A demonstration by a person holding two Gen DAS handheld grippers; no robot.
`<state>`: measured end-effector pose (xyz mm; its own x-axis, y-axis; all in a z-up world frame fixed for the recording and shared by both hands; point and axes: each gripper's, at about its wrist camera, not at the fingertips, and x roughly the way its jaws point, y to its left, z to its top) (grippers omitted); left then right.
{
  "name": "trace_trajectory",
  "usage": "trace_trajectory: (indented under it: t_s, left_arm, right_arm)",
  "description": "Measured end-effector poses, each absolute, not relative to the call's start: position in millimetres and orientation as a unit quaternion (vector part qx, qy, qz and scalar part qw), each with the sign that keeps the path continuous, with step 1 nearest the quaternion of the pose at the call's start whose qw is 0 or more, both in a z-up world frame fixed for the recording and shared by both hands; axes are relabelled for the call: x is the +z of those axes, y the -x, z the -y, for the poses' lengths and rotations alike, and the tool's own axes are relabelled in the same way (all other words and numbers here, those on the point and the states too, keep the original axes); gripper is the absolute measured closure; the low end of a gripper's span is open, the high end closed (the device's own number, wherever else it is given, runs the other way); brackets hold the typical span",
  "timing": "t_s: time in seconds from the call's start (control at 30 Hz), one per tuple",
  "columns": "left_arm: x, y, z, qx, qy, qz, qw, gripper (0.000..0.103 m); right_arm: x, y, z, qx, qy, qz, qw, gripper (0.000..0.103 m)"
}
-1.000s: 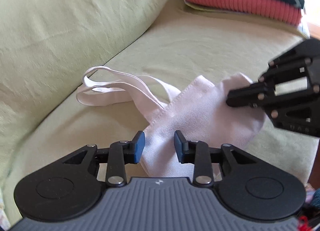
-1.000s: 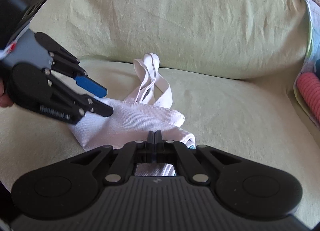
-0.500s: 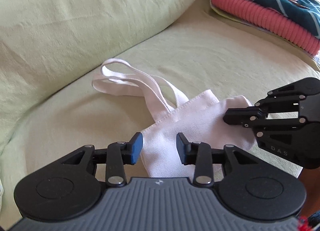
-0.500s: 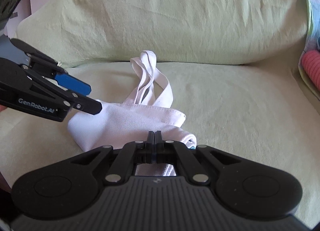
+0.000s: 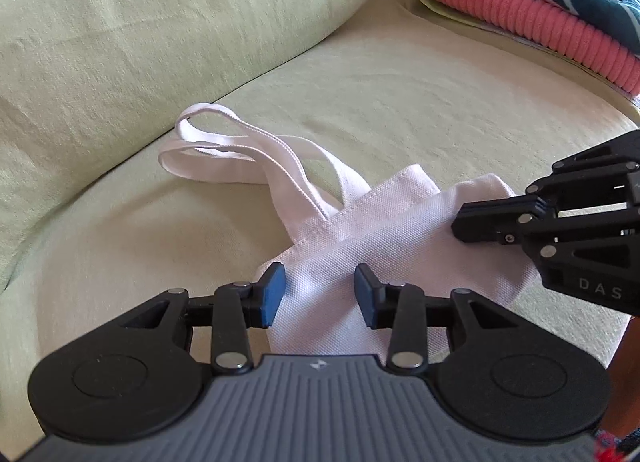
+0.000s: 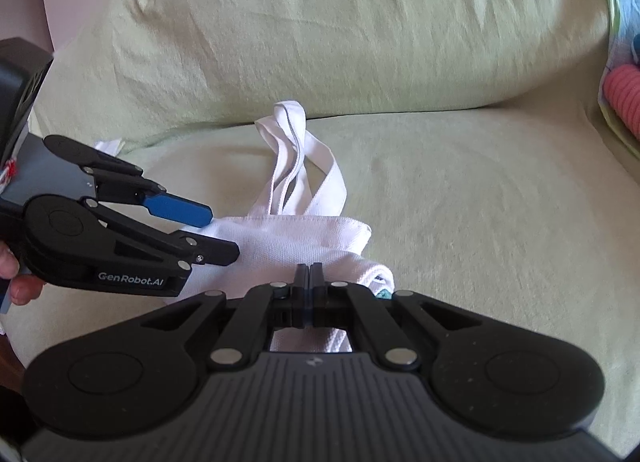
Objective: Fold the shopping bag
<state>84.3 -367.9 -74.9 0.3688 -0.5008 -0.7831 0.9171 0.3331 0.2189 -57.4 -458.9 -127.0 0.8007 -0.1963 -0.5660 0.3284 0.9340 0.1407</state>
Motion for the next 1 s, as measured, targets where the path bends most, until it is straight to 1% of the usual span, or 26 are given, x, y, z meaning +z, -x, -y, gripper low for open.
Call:
trace_trajectory:
  t_s: [0.07, 0.1, 0.13, 0.2, 0.27, 0.37, 0.63, 1.0]
  left_arm:
    - [-74.6, -84.2, 369.5, -0.469, -0.34, -0.309, 0.754, 0.057]
    - [-74.5, -84.3, 370.0, -0.469, -0.341, -0.309, 0.754, 0.057]
    - [-74.3, -84.4, 370.4, -0.468, -0.341, -0.31, 0.754, 0.057]
    - [-74.1, -84.5, 370.8, -0.47, -0.344, -0.308, 0.752, 0.057]
    - [-74.5, -85.1, 370.9, -0.472, -0.345, -0.307, 0.751, 0.057]
    - [-75.2, -85.5, 371.9, -0.475, -0.348, -0.307, 0.748, 0.057]
    - [-75.0, -87.9, 369.2, -0.48, -0.34, -0.306, 0.748, 0.057]
    - [-75.8, -84.8, 366.7, -0.482, -0.34, -0.297, 0.751, 0.058]
  right_arm:
    - [-119.1, 60.9, 445.2, -0.169, -0.081, -0.27, 0.945, 0.093]
    - [-117.9, 62.3, 441.6, -0.177, -0.072, -0.264, 0.945, 0.093]
    - [-116.8, 63.7, 438.0, -0.186, -0.062, -0.258, 0.946, 0.094]
    - [-120.0, 64.6, 440.0, -0.198, -0.057, -0.257, 0.944, 0.103]
    - [-122.9, 63.7, 443.3, -0.205, -0.054, -0.261, 0.942, 0.103]
    - [-129.1, 50.3, 447.2, -0.183, -0.052, -0.296, 0.936, 0.103]
    - [-130.0, 42.6, 460.4, -0.176, -0.111, -0.296, 0.932, 0.103]
    - [-129.4, 41.3, 459.0, -0.175, -0.111, -0.299, 0.931, 0.103]
